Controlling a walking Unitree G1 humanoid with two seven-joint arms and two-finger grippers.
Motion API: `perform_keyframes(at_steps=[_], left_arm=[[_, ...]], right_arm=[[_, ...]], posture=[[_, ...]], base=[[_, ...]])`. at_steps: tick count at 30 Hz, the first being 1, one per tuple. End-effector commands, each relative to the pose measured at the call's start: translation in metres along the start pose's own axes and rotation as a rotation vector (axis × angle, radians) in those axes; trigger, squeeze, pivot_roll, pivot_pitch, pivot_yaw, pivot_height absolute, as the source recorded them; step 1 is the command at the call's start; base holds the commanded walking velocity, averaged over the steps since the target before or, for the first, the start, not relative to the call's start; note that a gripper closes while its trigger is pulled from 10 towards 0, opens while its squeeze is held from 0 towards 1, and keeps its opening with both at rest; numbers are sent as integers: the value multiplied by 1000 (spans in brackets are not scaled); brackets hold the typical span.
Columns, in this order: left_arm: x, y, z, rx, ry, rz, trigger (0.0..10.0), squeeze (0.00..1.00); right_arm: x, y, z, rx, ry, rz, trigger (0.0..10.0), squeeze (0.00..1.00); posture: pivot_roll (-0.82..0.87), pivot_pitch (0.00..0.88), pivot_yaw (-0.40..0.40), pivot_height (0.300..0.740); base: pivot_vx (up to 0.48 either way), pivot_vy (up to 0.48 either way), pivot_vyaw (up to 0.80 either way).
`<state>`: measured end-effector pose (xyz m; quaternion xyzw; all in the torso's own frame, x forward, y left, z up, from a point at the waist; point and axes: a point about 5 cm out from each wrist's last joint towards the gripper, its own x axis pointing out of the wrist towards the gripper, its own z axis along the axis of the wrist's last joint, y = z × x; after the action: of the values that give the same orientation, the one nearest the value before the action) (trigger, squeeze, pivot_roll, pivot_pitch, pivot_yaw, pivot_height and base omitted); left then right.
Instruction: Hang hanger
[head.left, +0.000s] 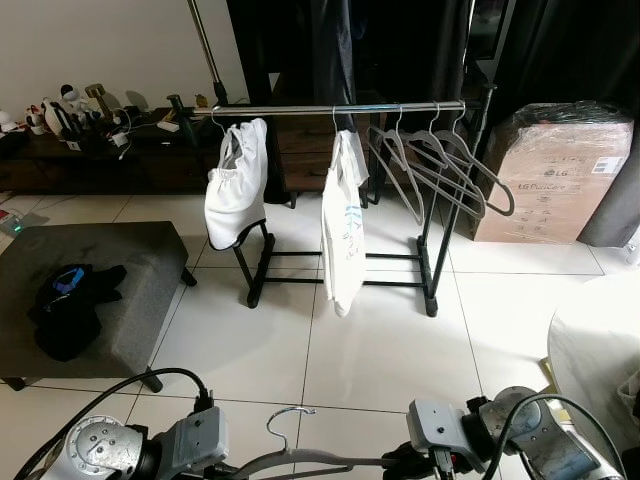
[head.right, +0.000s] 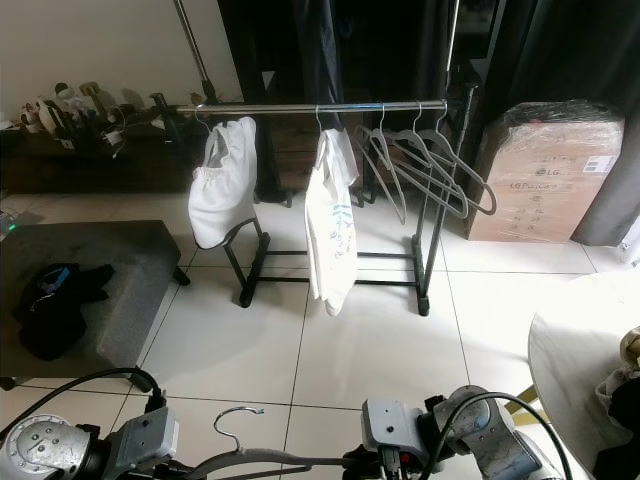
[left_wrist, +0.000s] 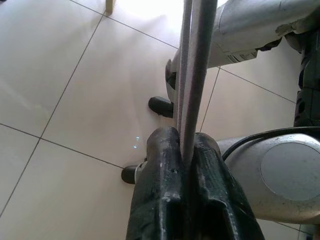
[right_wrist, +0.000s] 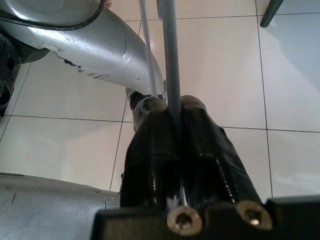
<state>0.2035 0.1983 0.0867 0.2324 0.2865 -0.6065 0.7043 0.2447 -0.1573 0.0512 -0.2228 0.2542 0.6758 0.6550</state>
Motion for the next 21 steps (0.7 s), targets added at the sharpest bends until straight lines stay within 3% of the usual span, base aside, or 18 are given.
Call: perform_keyframes(at_steps=[1, 2, 3, 4, 16, 21], left_arm=[[-1, 1, -1, -6, -1, 10, 0, 0], [-1, 1, -1, -5, -1, 10, 0, 0], [0, 2, 0, -4, -7, 17, 0, 0], [0, 2, 1, -4, -12, 23, 0, 0], [1, 2, 3, 14, -3, 32, 0, 0], [2, 3, -2, 41, 55, 40, 0, 0]], right_arm=[[0, -2, 5, -13, -15, 2, 0, 0], [0, -2, 5, -12, -14, 2, 0, 0], [1, -3, 4, -10, -11, -11, 5882, 275], [2, -4, 3, -3, -8, -20, 10000, 1000], [6, -5, 2, 9, -4, -23, 10000, 1000], [7, -4, 1, 11, 8, -12, 10000, 1000]], posture=[[-29, 97, 48, 740], [-29, 97, 48, 740], [-28, 98, 48, 740], [-25, 99, 48, 740], [-24, 99, 44, 740], [-24, 100, 42, 740]], base=[[0, 0, 0], [0, 0, 0], [0, 0, 0], [0, 0, 0], [0, 0, 0], [0, 0, 0]])
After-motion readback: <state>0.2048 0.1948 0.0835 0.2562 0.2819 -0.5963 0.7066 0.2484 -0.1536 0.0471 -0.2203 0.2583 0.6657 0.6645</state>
